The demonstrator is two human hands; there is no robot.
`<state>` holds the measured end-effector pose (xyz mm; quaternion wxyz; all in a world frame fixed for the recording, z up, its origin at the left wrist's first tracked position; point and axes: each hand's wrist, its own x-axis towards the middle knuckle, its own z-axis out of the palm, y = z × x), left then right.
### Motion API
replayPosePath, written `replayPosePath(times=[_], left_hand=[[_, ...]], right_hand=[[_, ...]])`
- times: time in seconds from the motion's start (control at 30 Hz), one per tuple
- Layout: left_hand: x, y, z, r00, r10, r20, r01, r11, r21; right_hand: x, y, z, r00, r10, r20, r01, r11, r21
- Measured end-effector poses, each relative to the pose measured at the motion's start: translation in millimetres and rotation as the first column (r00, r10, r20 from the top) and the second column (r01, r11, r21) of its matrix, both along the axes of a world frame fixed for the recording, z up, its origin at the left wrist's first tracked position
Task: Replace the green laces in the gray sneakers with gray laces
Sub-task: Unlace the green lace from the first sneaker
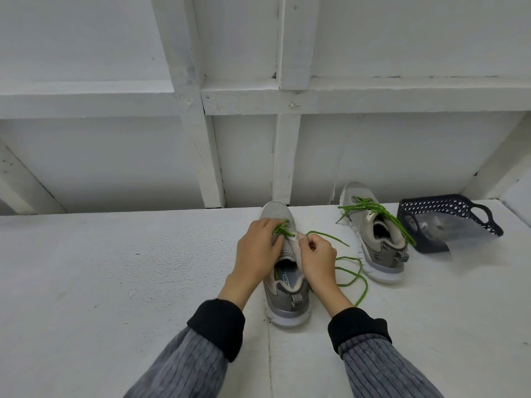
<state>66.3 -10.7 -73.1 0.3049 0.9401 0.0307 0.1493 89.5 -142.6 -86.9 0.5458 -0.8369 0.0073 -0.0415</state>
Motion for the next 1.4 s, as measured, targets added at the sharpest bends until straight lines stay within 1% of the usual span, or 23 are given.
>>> replayPosePath(times=[0.1, 0.17, 0.2, 0.27, 0.33, 0.37, 0.4, 0.47, 0.53, 0.63, 0.73, 0.8, 0.9, 1.0, 1.07, 1.1, 1.13, 1.2, 1.23, 1.3, 1.33, 1.37, 1.4], left_hand=[[15, -2, 6, 0.998, -0.032, -0.056, 0.043, 0.980, 0.196], [16, -3, 6, 0.999, -0.024, -0.022, 0.028, 0.977, 0.213], [15, -4, 4, 1.000, -0.016, 0.007, 0.015, 0.989, 0.144], [9, -6, 0, 0.995, 0.078, 0.061, -0.065, 0.978, -0.200], [3, -5, -1, 0.963, 0.269, 0.020, -0.207, 0.785, -0.584], [0, -3, -2, 0.940, 0.338, -0.040, -0.275, 0.684, -0.675], [-2, -1, -4, 0.926, 0.368, -0.088, -0.320, 0.639, -0.699], [-4, 3, -7, 0.934, 0.342, -0.098, -0.317, 0.671, -0.670], [-4, 5, -2, 0.964, 0.264, -0.026, -0.229, 0.781, -0.581], [6, 3, 9, 0.994, 0.087, 0.073, -0.068, 0.970, -0.233], [15, -2, 12, 1.000, -0.005, -0.023, 0.008, 0.990, 0.143], [17, -4, 6, 0.997, 0.022, -0.070, -0.010, 0.985, 0.171], [14, -6, -1, 0.995, 0.043, -0.095, -0.037, 0.997, 0.064], [12, -5, -5, 0.993, 0.027, -0.115, -0.020, 0.998, 0.062], [11, -4, -3, 0.999, -0.002, -0.052, -0.001, 0.999, -0.048], [10, -5, 0, 1.000, -0.015, -0.005, 0.014, 0.982, -0.189], [7, -7, 5, 0.999, -0.010, 0.033, 0.022, 0.925, -0.379], [0, -11, 16, 0.998, 0.034, 0.062, 0.021, 0.692, -0.722], [-3, -12, 21, 0.996, 0.066, 0.065, 0.015, 0.573, -0.820], [-6, -6, 26, 0.986, 0.148, 0.071, 0.005, 0.406, -0.914], [-5, -1, 26, 0.980, 0.188, 0.067, -0.009, 0.377, -0.926], [-4, 4, 24, 0.975, 0.215, 0.051, -0.040, 0.400, -0.916], [-3, 8, 22, 0.975, 0.220, 0.032, -0.077, 0.471, -0.879]], right_hand=[[-2, -1, 0, 1.000, -0.009, -0.004, 0.009, 1.000, 0.019], [-2, 0, 0, 1.000, -0.009, -0.003, 0.009, 1.000, 0.018], [-2, 0, -1, 1.000, -0.010, 0.000, 0.010, 1.000, 0.016], [-2, 0, -3, 1.000, -0.018, 0.002, 0.018, 1.000, 0.019], [-1, 0, -3, 1.000, -0.026, 0.002, 0.025, 0.999, 0.032], [-1, 0, -3, 1.000, -0.026, 0.003, 0.026, 0.999, 0.036], [-1, 0, -3, 1.000, -0.026, 0.004, 0.026, 0.999, 0.036], [-1, 0, -4, 1.000, -0.030, 0.007, 0.030, 0.999, 0.036], [-2, 1, -4, 0.999, -0.032, 0.005, 0.031, 0.999, 0.043], [-3, 2, -4, 1.000, -0.030, 0.004, 0.030, 0.998, 0.051], [-3, 1, -4, 0.999, -0.033, 0.023, 0.032, 0.998, 0.056], [-3, 2, -4, 0.999, -0.038, 0.021, 0.037, 0.998, 0.060], [-4, 2, -2, 0.999, -0.033, 0.021, 0.032, 0.998, 0.055], [-4, 2, -1, 0.999, -0.032, 0.017, 0.031, 0.997, 0.068], [-4, 2, -1, 0.999, -0.034, 0.018, 0.033, 0.997, 0.071], [-4, 2, -2, 0.999, -0.037, 0.019, 0.035, 0.997, 0.074], [-4, 2, -2, 0.999, -0.040, 0.022, 0.039, 0.996, 0.076], [-4, 2, -2, 0.999, -0.045, 0.022, 0.043, 0.996, 0.082], [-4, 2, -3, 0.999, -0.046, 0.020, 0.044, 0.995, 0.086], [-4, 2, -4, 0.999, -0.050, 0.018, 0.048, 0.994, 0.093], [-4, 2, -4, 0.999, -0.051, 0.020, 0.049, 0.994, 0.098], [-4, 2, -4, 0.998, -0.052, 0.022, 0.049, 0.993, 0.103], [-4, 3, -4, 0.998, -0.053, 0.022, 0.051, 0.993, 0.107]])
